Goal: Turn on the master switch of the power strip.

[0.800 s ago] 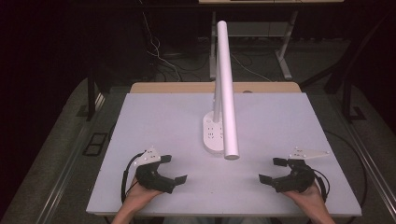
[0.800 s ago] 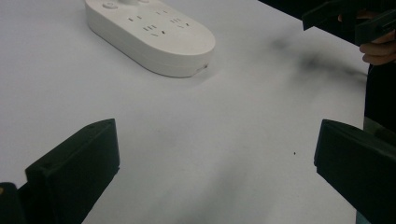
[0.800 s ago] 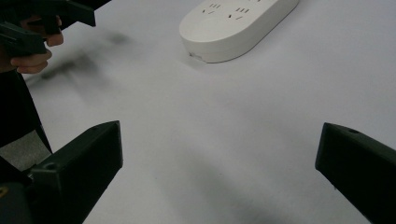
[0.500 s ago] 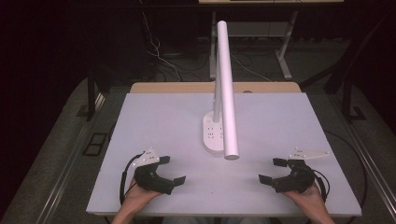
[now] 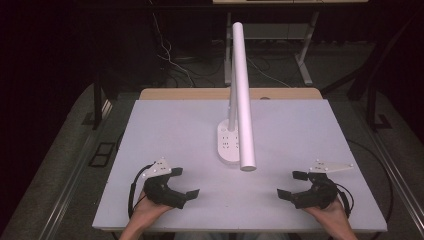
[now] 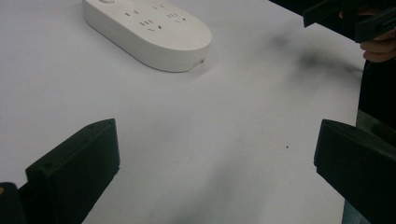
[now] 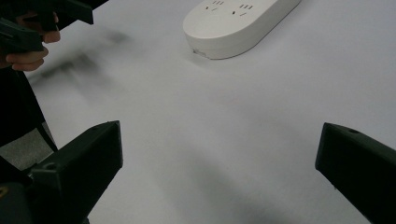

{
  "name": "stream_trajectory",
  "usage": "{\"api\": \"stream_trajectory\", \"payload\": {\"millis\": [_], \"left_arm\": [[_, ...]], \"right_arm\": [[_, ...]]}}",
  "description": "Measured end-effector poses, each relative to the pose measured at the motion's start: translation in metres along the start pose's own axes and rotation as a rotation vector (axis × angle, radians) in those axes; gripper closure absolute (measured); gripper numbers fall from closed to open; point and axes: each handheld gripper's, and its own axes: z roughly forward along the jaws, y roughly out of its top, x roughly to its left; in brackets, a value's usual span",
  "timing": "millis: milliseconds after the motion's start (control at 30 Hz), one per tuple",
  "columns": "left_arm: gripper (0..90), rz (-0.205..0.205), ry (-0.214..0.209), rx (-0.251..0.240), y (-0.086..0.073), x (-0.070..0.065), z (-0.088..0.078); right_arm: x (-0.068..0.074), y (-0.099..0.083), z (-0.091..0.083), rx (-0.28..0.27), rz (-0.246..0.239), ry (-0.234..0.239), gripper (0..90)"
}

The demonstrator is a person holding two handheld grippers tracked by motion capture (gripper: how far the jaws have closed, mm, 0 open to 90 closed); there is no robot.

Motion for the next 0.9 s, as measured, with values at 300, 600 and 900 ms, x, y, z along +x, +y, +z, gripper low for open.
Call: {"api": "stream_trajectory", "payload": {"millis": [300, 600, 900], "left_arm": [[0.0, 0.013, -0.011, 0.026, 0.009, 0.0, 0.001], [0.0, 0.013, -0.02, 0.041, 0.02, 0.002, -0.001], [0.0, 0.01, -0.03, 0.047, 0.031, 0.006, 0.002]], "right_arm": [[0.0, -0.001, 0.0, 0.004, -0.004, 0.001, 0.3], [0.001, -0.001, 0.001, 0.009, -0.006, -0.002, 0.3], [0.001, -0.001, 0.002, 0.013, -0.005, 0.001, 0.3]]}}
